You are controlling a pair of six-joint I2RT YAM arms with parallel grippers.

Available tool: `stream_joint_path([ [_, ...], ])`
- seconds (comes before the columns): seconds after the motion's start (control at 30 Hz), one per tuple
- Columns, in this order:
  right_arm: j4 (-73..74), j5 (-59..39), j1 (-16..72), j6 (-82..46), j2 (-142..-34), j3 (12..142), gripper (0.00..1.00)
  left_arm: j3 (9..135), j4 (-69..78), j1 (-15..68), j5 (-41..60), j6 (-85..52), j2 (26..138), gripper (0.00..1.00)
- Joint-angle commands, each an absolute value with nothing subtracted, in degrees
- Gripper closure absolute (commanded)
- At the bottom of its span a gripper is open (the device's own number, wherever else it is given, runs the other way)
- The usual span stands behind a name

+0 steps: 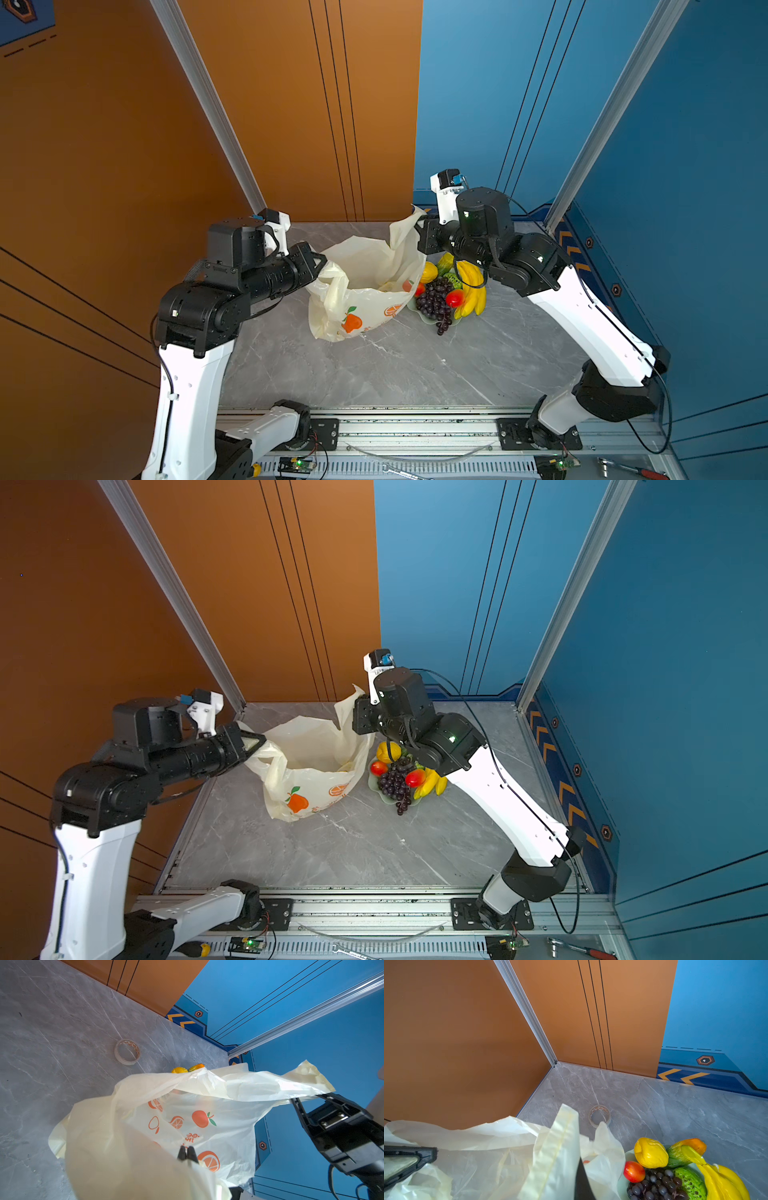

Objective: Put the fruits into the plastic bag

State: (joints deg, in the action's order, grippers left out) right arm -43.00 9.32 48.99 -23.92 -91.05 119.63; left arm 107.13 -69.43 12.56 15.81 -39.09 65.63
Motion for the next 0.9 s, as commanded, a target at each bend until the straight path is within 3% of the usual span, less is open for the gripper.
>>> stream_joint_path([
  [0.0, -43.31, 9.13, 47.01, -25.65, -95.15, 121.51, 1.00, 105.47, -72.17, 10.66, 18.40, -40.44, 68.56, 1.00],
  [0.2, -36.12, 3.86, 42.73, -28.30, -107.79, 131.91, 1.00, 112.59, -72.03, 7.88, 20.64, -40.74, 80.39, 1.00],
  [0.33, -32.09, 0.22, 43.01, -25.60, -118.36, 150.00, 1.00, 131.63, -71.89, 7.38, 21.53, -39.85, 90.14, 1.00],
  [0.47, -18.99, -1.32, 44.26, -21.84, -119.71, 152.23, 1.00, 154.54, -71.62, 7.65, 18.46, -36.41, 97.38, 1.00],
  [0.53, -13.75, -1.96, 45.08, -19.58, -117.73, 152.23, 1.00, 159.85, -67.30, 7.56, 18.01, -35.39, 97.28, 1.00],
  [0.7, -5.91, -4.15, 46.83, -14.20, -111.04, 148.15, 1.00, 144.25, -47.54, 10.33, 19.44, -30.86, 84.77, 1.00],
  [0.87, 3.71, -2.65, 46.15, -15.23, -100.66, 125.68, 1.00, 129.95, -46.97, 12.46, 18.39, -27.05, 75.47, 0.99],
])
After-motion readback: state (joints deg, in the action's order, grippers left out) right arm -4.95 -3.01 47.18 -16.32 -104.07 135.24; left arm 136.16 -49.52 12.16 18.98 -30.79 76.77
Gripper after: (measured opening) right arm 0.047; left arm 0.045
